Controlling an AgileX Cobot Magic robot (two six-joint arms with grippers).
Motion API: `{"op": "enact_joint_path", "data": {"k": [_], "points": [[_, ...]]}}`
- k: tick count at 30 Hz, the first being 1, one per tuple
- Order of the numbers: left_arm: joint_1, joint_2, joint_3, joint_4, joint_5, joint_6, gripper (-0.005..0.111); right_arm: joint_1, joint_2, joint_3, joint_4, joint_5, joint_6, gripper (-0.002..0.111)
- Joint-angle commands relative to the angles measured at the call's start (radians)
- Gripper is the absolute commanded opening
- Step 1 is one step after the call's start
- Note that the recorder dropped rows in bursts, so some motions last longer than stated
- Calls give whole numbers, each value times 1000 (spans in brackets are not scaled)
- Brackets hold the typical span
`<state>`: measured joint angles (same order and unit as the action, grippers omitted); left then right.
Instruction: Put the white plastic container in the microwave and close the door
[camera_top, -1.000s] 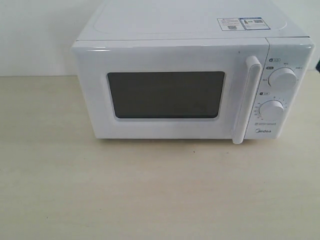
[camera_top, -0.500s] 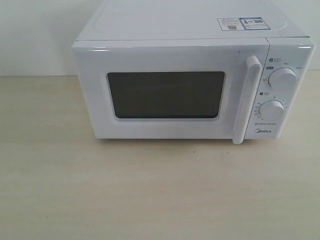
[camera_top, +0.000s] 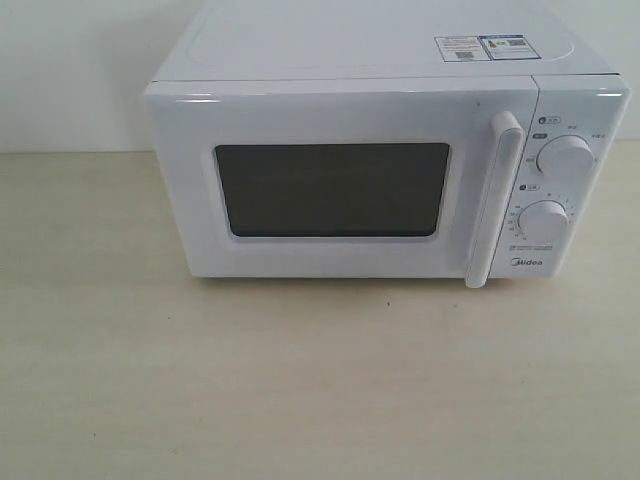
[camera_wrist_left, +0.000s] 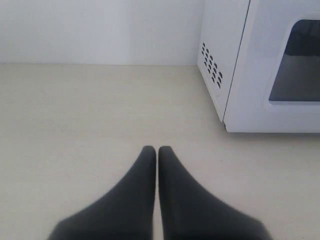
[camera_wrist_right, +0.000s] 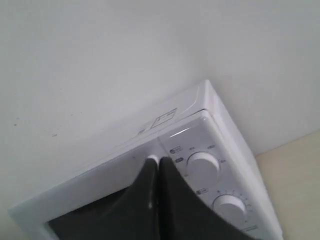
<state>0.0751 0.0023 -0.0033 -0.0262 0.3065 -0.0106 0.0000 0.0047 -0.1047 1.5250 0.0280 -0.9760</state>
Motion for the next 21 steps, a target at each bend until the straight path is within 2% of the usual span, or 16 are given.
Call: {"op": "enact_joint_path", "data": {"k": [1, 3, 5, 8, 11, 15, 18, 21], "points": [[3, -2, 3, 0, 0, 1, 4, -1, -5, 6, 3, 67, 70, 0], [3, -2, 3, 0, 0, 1, 4, -1, -5, 6, -31, 67, 59, 0], [3, -2, 3, 0, 0, 1, 4, -1, -5, 6, -170, 68, 62, 0], [3, -2, 3, 0, 0, 1, 4, -1, -5, 6, -548, 103, 119, 0], [3, -2, 3, 0, 0, 1, 4, -1, -5, 6, -918, 203, 337, 0], [3, -2, 3, 0, 0, 1, 4, -1, -5, 6, -1322, 299, 773, 0], [3, -2, 3, 0, 0, 1, 4, -1, -5, 20, -1508, 269, 1029, 0], [3, -2, 3, 0, 0, 1, 4, -1, -5, 55, -1599, 200, 1124, 0]]}}
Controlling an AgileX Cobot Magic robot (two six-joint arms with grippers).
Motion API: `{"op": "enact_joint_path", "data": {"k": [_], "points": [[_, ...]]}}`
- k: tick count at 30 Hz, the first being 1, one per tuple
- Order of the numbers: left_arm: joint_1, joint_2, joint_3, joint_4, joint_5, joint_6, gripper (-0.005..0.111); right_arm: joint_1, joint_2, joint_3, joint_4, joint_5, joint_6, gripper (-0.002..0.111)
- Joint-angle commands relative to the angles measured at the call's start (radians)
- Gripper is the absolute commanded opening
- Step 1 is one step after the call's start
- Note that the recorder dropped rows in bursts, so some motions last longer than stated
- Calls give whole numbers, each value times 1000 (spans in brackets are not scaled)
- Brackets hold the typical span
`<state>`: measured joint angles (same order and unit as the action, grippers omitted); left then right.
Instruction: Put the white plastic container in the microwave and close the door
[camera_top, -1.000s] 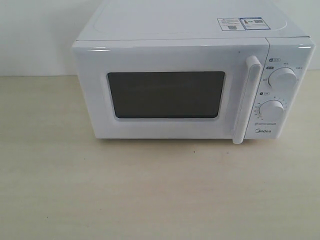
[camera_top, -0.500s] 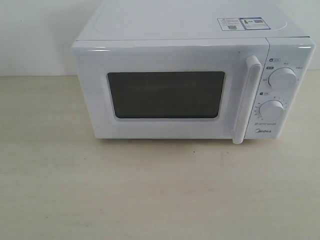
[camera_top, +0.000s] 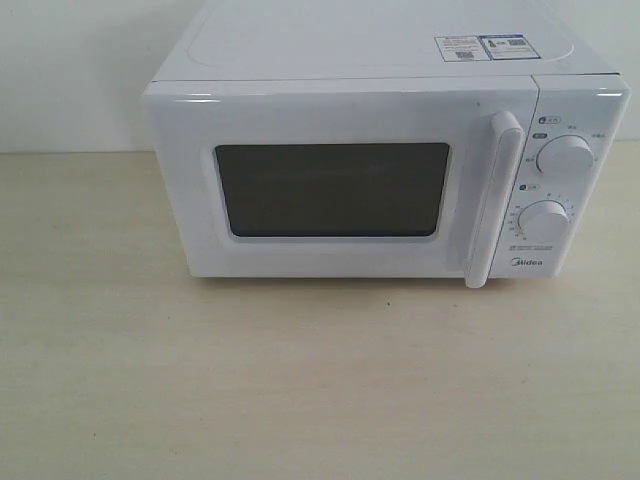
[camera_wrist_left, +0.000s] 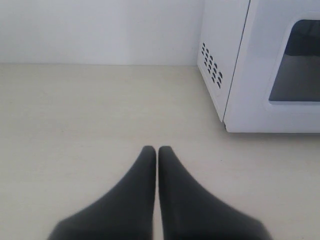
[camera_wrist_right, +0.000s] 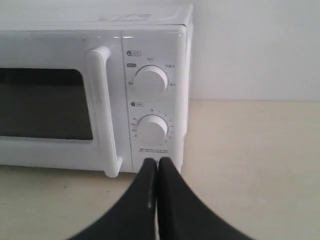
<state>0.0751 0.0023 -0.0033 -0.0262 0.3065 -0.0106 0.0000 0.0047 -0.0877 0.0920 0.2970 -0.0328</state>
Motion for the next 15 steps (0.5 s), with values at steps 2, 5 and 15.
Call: {"op": "enact_joint_path", "data": {"k": [2, 5, 15], "points": [[3, -2, 3, 0, 0, 1, 4, -1, -5, 62, -176, -108, 181, 0], [3, -2, 3, 0, 0, 1, 4, -1, -5, 88, -176, -132, 181, 0], [3, -2, 3, 0, 0, 1, 4, -1, -5, 88, -176, -71, 181, 0]]}}
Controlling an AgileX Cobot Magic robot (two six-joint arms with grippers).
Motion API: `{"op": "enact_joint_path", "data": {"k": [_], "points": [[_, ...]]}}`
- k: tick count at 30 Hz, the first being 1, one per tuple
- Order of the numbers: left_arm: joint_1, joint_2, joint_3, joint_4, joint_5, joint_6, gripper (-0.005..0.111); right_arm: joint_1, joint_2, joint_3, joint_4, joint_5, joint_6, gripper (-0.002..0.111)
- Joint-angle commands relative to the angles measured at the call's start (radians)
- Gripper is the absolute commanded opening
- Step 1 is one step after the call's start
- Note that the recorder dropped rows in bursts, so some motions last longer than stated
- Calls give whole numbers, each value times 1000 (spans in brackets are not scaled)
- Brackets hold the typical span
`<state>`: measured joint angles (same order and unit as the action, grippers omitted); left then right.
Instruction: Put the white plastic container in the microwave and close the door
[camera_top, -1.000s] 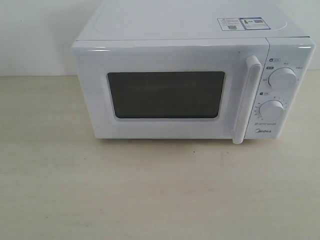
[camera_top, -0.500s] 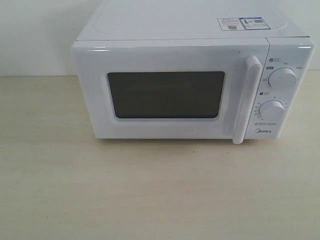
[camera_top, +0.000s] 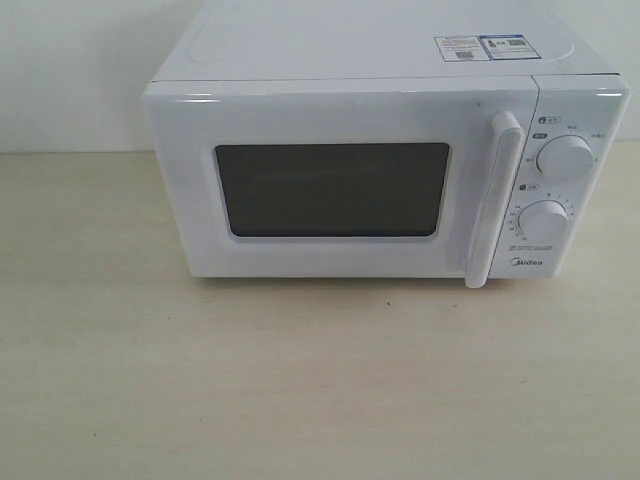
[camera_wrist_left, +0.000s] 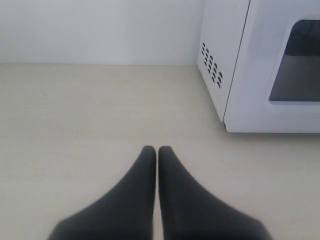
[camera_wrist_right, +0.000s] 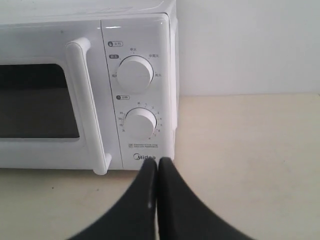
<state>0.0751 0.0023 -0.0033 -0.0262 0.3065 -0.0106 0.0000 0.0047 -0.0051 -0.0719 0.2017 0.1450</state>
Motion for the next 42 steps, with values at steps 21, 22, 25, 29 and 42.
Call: {"op": "enact_joint_path", "data": {"k": [21, 22, 25, 29, 42], "points": [[3, -2, 3, 0, 0, 1, 4, 1, -5, 5, -12, 166, 3, 0], [3, -2, 3, 0, 0, 1, 4, 1, -5, 5, -12, 166, 3, 0], [3, -2, 3, 0, 0, 1, 4, 1, -5, 5, -12, 166, 3, 0], [3, -2, 3, 0, 0, 1, 4, 1, -5, 5, -12, 166, 3, 0], [3, -2, 3, 0, 0, 1, 4, 0, -5, 5, -12, 143, 3, 0]]}}
